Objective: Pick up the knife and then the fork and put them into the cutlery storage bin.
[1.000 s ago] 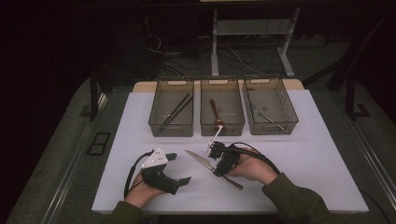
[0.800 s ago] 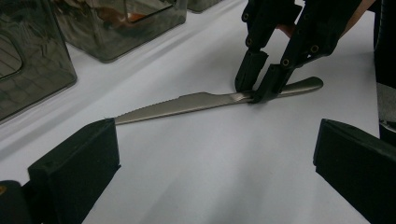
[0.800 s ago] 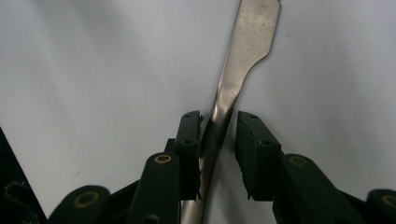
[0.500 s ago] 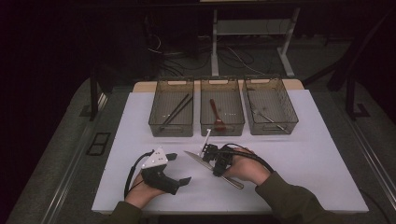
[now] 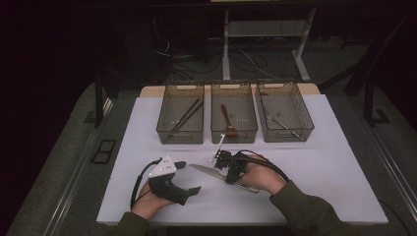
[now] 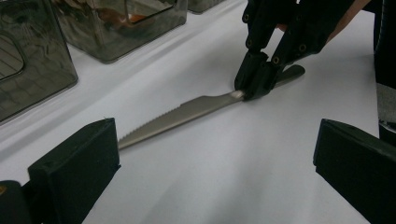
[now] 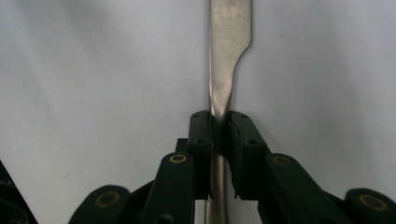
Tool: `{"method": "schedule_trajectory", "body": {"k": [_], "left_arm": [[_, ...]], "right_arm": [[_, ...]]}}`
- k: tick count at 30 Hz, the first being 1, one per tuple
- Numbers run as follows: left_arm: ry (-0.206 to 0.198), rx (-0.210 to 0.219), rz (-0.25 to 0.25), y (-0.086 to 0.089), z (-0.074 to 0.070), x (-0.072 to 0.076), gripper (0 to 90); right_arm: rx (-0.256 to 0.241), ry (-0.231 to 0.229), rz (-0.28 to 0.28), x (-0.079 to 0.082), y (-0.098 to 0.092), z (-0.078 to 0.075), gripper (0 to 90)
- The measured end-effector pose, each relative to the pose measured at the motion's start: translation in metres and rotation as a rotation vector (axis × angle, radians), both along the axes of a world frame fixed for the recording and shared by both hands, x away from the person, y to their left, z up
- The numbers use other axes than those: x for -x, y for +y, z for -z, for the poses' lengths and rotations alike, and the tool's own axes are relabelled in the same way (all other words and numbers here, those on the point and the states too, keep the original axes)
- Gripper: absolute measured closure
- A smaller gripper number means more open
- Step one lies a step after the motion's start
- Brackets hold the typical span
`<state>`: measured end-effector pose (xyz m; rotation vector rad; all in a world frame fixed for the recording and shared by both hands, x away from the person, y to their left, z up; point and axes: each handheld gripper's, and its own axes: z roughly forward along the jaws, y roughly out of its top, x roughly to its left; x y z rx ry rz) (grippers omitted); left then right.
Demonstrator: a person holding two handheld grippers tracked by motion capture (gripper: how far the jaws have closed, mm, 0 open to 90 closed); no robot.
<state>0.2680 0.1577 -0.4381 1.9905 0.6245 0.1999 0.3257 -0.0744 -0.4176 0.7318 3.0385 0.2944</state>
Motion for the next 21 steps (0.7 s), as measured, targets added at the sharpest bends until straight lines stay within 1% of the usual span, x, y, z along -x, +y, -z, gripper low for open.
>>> {"method": "schedule_trajectory", "body": {"k": [3,6,10,11,14,17,19,21], "left_arm": [[0.001,0.002,-0.001,0.000,0.000,0.000,0.0],[-0.001,-0.002,0.000,0.000,0.000,0.000,0.0],[0.002,0.000,-0.002,0.000,0.000,0.000,0.0],[0.002,0.000,-0.002,0.000,0.001,0.000,0.0],[0.001,-0.001,-0.001,-0.001,0.001,0.000,0.0],[0.000,-0.003,-0.001,0.000,0.000,0.000,0.0],[0.000,-0.003,-0.002,0.000,0.001,0.000,0.0],[0.001,-0.001,-0.002,0.000,0.001,0.000,0.0]], "right_arm": [[-0.025,-0.010,0.017,-0.002,-0.007,-0.001,78.7],[-0.062,-0.015,0.030,-0.005,-0.016,-0.004,78.6],[-0.119,-0.036,0.055,-0.008,-0.030,-0.013,78.6],[-0.137,-0.038,0.067,-0.008,-0.034,-0.014,78.7],[-0.173,-0.048,0.090,-0.012,-0.044,-0.017,78.7],[-0.216,-0.064,0.113,-0.014,-0.055,-0.020,78.6],[-0.244,-0.081,0.104,-0.014,-0.060,-0.022,78.6],[-0.261,-0.085,0.116,-0.015,-0.064,-0.024,78.7]]}}
